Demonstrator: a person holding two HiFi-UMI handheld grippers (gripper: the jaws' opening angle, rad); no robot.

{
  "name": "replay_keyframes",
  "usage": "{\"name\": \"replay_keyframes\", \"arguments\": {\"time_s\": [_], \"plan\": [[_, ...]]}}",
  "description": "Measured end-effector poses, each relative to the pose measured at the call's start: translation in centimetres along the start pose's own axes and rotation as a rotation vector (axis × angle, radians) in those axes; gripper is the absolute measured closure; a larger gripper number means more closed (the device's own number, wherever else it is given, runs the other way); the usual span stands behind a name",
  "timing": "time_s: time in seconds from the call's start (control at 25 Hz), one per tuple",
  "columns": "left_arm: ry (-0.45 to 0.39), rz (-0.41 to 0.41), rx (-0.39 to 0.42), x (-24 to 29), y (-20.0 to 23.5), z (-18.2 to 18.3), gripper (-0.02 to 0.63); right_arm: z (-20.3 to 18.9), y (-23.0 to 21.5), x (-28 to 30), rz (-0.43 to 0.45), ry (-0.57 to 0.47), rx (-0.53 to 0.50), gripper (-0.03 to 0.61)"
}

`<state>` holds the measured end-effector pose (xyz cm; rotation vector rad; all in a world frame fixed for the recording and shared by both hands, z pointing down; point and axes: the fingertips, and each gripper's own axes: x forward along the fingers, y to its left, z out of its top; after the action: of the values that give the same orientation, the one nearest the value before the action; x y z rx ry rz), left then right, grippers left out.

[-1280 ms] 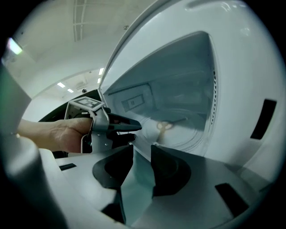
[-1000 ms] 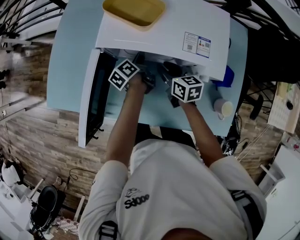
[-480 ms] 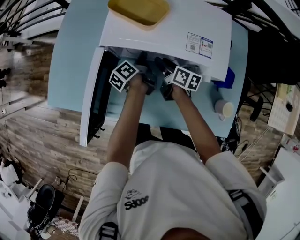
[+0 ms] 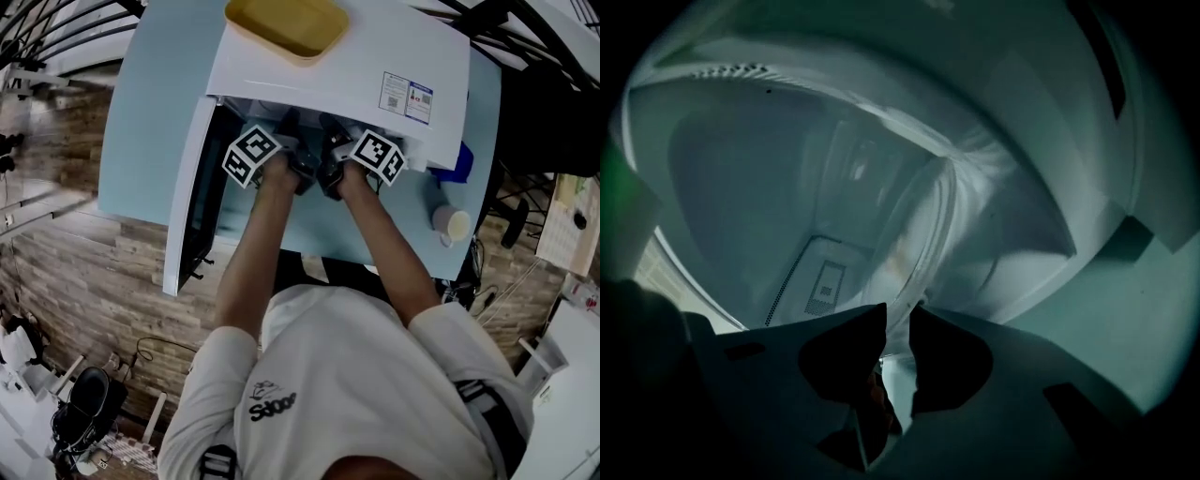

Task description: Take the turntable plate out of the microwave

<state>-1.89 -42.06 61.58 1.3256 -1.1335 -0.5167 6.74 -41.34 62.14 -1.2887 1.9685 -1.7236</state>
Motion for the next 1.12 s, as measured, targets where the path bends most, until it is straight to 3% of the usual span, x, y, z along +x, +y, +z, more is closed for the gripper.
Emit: {"name": "replay_keyframes", "arguments": {"time_s": [0.2,0.44,0.72,1.12], "plan": [[0.019,-0.025,-0.028,0.0,0.5,-0.8,0.584,0.2,-0.5,-0.7,0.065,-0.061,0.132,0.533],[0.035,-0.074,-0.025,0.1,0.2,-0.8,0.582,-0.1,-0.3,-1.0,0.148,-0.108,0.206,0.543],[0.056,-0.110,-0.064,1.2,-0.1,-1.0,0.566,-0.3,0.2,-1.2,0.156,-0.129,0.203,0.543],[0.065,-0.138,-0.108,0.0,-0.7,-2.5,0.573,0.7,0.0,-2.1,0.137,-0.154,0.111,0.522]]}}
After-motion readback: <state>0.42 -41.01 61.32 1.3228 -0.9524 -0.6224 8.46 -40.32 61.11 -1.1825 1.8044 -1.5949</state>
